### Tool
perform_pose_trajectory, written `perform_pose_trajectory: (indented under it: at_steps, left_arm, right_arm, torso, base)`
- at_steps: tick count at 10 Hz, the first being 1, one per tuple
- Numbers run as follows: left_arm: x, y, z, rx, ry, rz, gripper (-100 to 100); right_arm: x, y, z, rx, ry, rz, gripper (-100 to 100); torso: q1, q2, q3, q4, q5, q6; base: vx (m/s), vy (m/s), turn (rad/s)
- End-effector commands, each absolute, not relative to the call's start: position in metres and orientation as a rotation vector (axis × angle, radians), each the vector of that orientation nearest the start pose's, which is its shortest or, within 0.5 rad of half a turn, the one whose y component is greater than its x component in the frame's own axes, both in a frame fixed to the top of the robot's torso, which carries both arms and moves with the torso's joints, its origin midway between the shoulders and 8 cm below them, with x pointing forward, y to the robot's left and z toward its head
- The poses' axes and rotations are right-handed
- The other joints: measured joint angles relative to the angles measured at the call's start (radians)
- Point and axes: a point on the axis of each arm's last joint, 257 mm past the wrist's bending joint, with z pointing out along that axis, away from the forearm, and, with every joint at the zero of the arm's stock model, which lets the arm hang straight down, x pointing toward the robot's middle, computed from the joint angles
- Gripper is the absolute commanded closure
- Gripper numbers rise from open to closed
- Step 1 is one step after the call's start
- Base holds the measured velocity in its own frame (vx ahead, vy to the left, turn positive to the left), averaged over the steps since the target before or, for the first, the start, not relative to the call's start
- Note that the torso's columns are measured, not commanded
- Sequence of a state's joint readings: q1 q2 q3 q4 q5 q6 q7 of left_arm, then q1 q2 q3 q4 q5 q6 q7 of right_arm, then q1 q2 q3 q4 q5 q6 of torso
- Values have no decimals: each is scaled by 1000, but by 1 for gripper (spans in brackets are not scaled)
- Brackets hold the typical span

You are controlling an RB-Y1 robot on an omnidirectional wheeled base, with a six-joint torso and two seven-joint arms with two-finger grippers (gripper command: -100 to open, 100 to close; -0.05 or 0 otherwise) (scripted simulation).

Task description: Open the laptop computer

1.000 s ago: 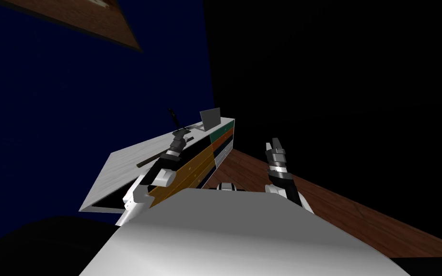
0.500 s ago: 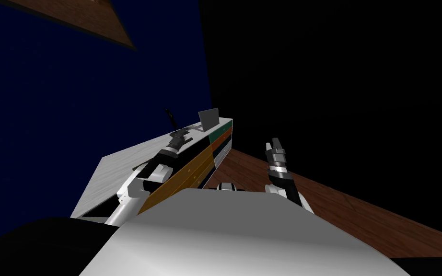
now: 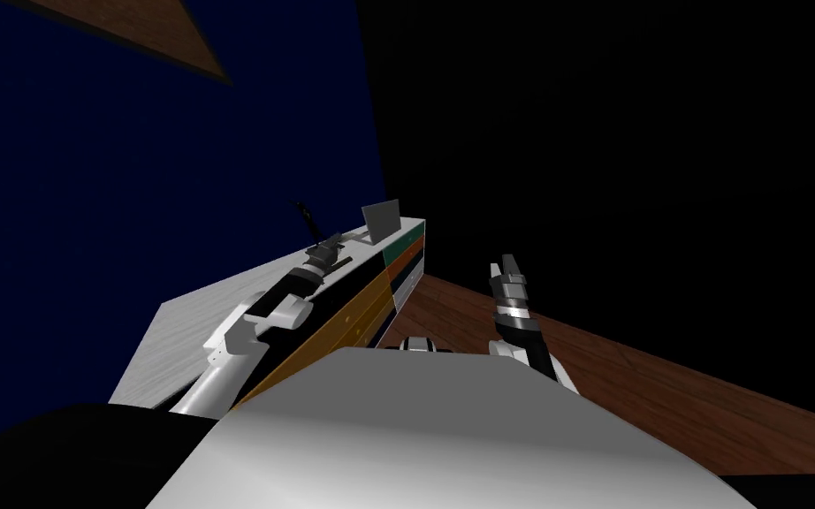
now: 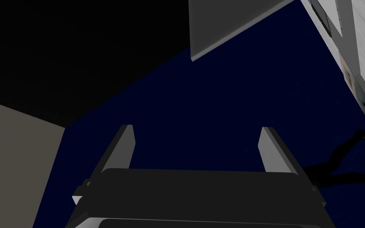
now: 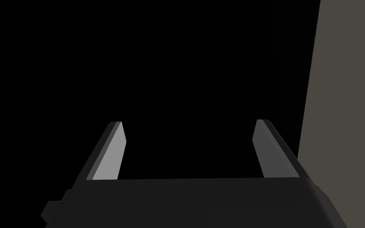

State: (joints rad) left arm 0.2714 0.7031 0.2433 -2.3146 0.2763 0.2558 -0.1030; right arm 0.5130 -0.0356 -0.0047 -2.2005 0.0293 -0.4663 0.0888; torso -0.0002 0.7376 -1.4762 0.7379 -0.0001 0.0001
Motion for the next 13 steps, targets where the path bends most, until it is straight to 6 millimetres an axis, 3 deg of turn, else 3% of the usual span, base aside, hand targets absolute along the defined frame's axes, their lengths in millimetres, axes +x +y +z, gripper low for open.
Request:
perform_pose_trajectory:
  at_steps: [1, 13]
  left_arm:
    - [458, 349, 30, -579, 1322, -844, -100]
    - [489, 396, 57, -745, 1375, -774, -100]
  right_arm:
    - [363, -282, -23, 674, 767, 1164, 0]
    - [362, -282, -23, 674, 767, 1163, 0]
  torso:
    - [1, 0, 0, 0, 0, 0]
    - [-1, 0, 0, 0, 0, 0]
  base:
    - [38, 93, -268]
    - [55, 93, -217]
